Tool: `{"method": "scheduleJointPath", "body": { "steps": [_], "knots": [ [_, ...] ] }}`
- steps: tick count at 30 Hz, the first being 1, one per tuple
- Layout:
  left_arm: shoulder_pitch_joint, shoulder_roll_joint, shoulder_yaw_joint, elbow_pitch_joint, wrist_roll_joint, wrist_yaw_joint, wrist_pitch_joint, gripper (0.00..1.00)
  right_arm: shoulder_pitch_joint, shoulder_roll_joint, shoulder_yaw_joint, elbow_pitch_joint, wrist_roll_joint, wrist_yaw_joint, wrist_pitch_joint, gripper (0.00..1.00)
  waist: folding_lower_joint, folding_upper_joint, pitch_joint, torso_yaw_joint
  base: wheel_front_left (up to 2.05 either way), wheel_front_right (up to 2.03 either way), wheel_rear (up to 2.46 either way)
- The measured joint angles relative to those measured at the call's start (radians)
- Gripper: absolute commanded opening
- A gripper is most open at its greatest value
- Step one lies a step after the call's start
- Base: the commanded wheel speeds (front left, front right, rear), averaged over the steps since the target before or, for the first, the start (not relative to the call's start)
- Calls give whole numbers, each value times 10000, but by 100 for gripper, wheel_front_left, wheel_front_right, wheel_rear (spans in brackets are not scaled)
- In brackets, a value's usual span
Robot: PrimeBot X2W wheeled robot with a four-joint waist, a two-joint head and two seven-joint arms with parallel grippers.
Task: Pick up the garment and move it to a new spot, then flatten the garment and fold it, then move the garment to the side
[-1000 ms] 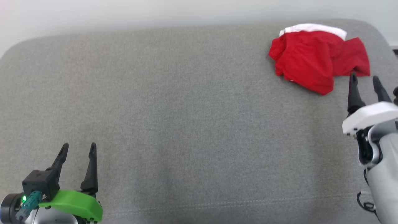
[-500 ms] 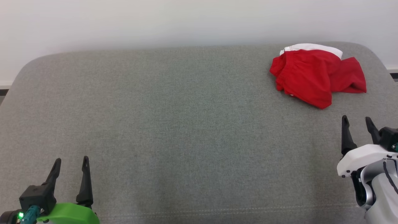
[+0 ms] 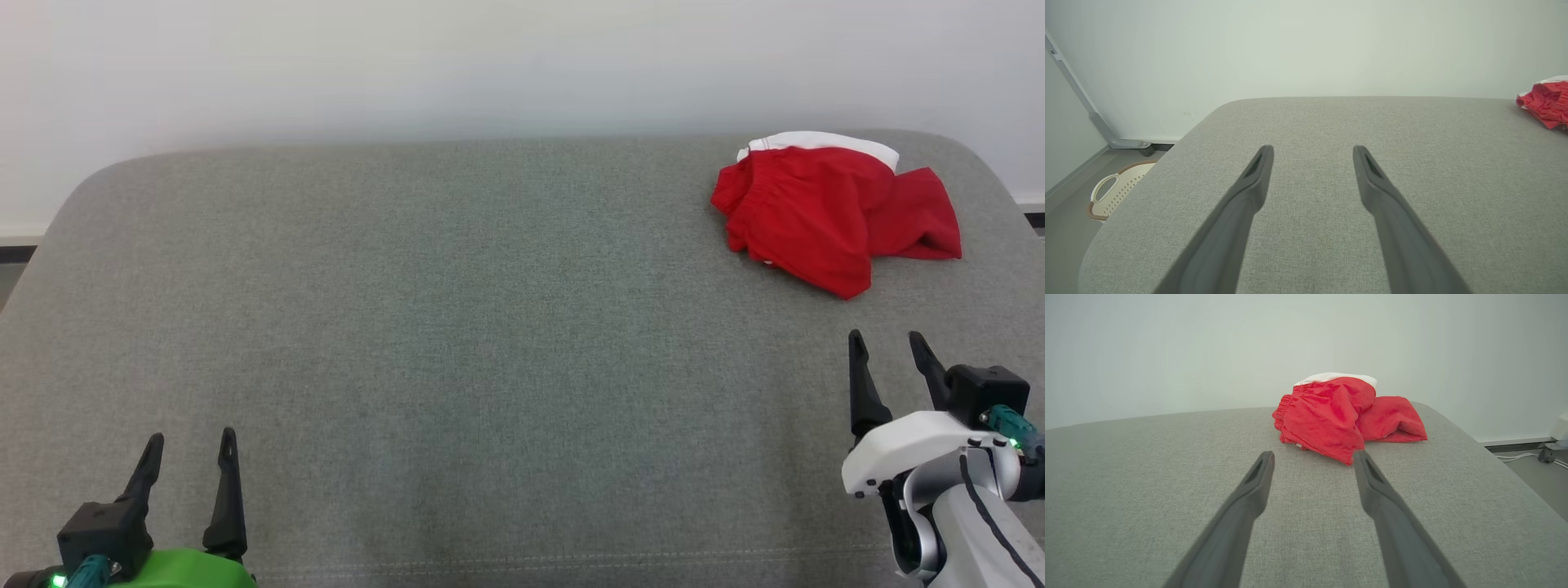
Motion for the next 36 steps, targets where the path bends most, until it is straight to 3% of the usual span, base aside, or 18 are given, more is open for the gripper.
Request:
{"method": "scheduleJointPath", "body": {
  "steps": [2, 3, 14, 36],
  "knots": [
    [3, 0, 2, -2, 15, -2, 19, 100, 10, -2, -6, -125, -2, -4, -2, 100, 0, 0, 0, 0, 0, 0, 0],
    [5, -38, -33, 90, -12, -6, 21, 0, 25, 35, 4, -36, 6, 8, 6, 0, 0, 0, -1, 0, 0, 0, 0],
    [88, -453, -293, 571, -451, -15, 48, 0, 466, 433, -303, 585, 464, 111, 341, 0, 0, 0, 15, -38, 0, 0, 0],
    [79, -738, 144, 821, -3591, -316, 274, 0, 174, 665, -1195, 560, 3492, 554, 1486, 0, 0, 0, 90, -325, 0, 0, 0]
  ]
}}
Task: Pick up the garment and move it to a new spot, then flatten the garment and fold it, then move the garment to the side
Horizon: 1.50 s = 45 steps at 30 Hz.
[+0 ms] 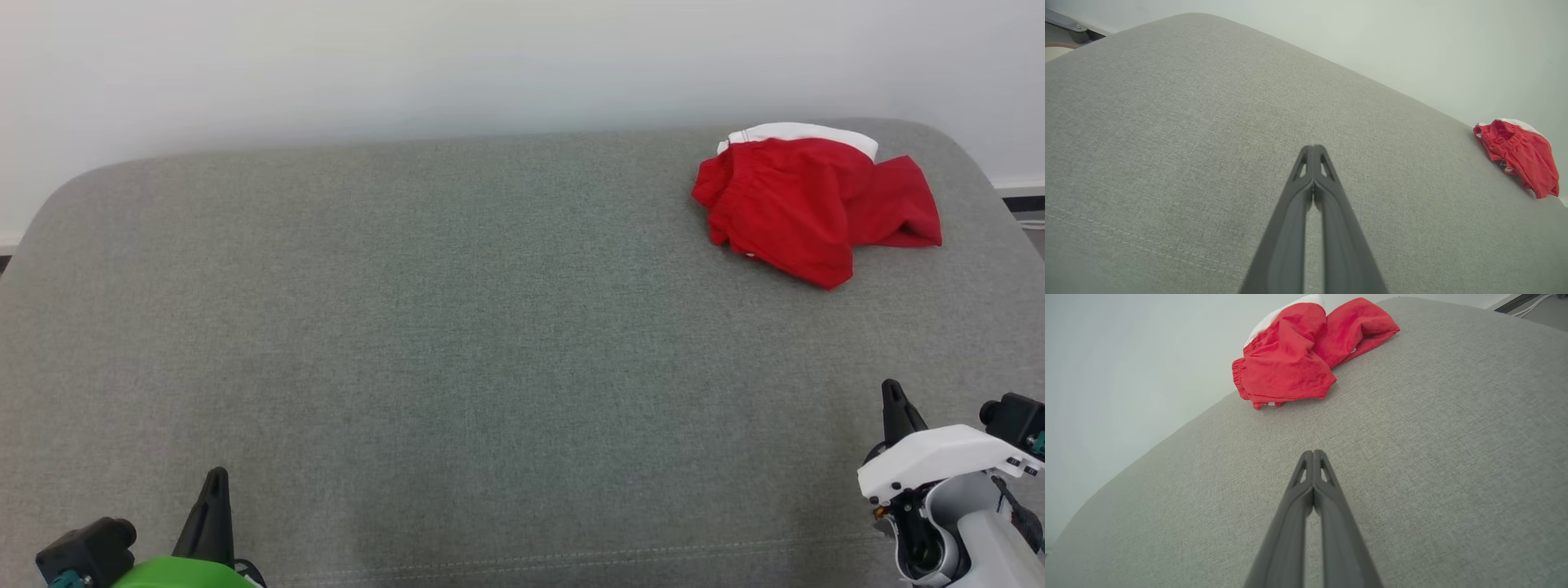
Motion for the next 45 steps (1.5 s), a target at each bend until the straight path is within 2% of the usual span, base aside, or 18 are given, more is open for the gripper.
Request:
{"method": "scheduleJointPath", "body": {
  "steps": [45],
  "knots": [
    [-1224, -489, 773, 1511, -5724, -1091, 677, 0, -3, 518, -1012, -988, 5760, 863, 1350, 0, 0, 0, 113, -474, 0, 0, 0]
  ]
}}
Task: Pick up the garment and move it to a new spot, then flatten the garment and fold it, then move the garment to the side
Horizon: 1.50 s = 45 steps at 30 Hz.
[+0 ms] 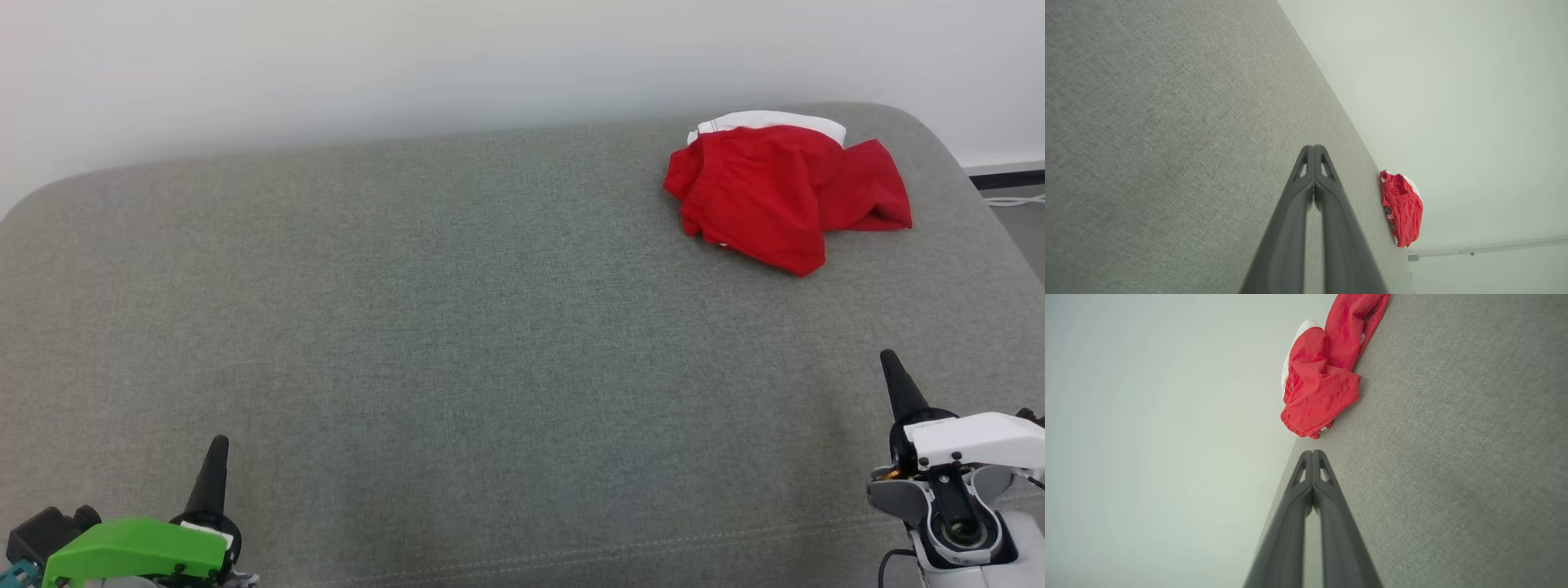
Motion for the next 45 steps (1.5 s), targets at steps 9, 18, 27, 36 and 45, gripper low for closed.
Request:
{"method": "scheduleJointPath", "body": {
  "steps": [9, 18, 27, 36, 45],
  "knots": [
    [-327, -77, 119, 314, -1120, -288, 169, 0, 1, 84, -167, -196, 1166, 146, 234, 0, 0, 0, 23, -94, 0, 0, 0],
    [-660, -153, 314, 665, -2274, -518, 295, 0, 1, 151, -382, -389, 2330, 370, 502, 0, 0, 0, 45, -189, 0, 0, 0],
    [-886, -324, 424, 1007, -3453, -738, 422, 0, 1, 299, -598, -612, 3498, 546, 763, 0, 0, 0, 68, -284, 0, 0, 0],
    [-1130, -357, 510, 1183, -3889, -826, 499, 0, 1, 320, -658, -677, 3891, 575, 836, 0, 0, 0, 74, -306, 0, 0, 0],
    [-1131, -359, 522, 1229, -3889, -872, 502, 0, 1, 320, -650, -713, 3891, 575, 834, 0, 0, 0, 72, -304, 0, 0, 0]
  ]
}}
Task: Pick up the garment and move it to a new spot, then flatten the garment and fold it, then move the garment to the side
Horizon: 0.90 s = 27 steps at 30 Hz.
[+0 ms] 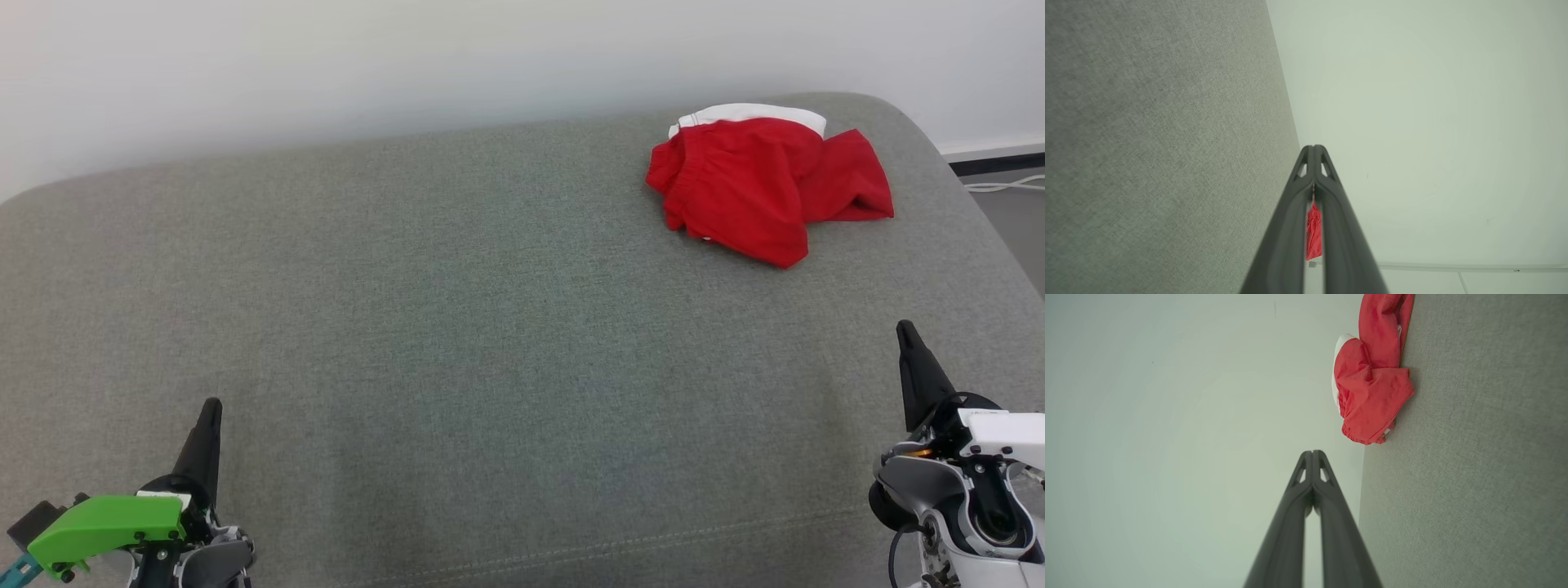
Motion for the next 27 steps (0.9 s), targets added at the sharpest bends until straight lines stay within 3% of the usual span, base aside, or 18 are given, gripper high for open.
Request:
{"method": "scheduleJointPath", "body": {
  "steps": [27],
  "knots": [
    [-9, -4, 31, 169, 0, -40, 2, 0, 1, 2, 44, -56, 2, 0, -15, 0, 0, 0, -2, 4, 0, 0, 0]
  ]
}}
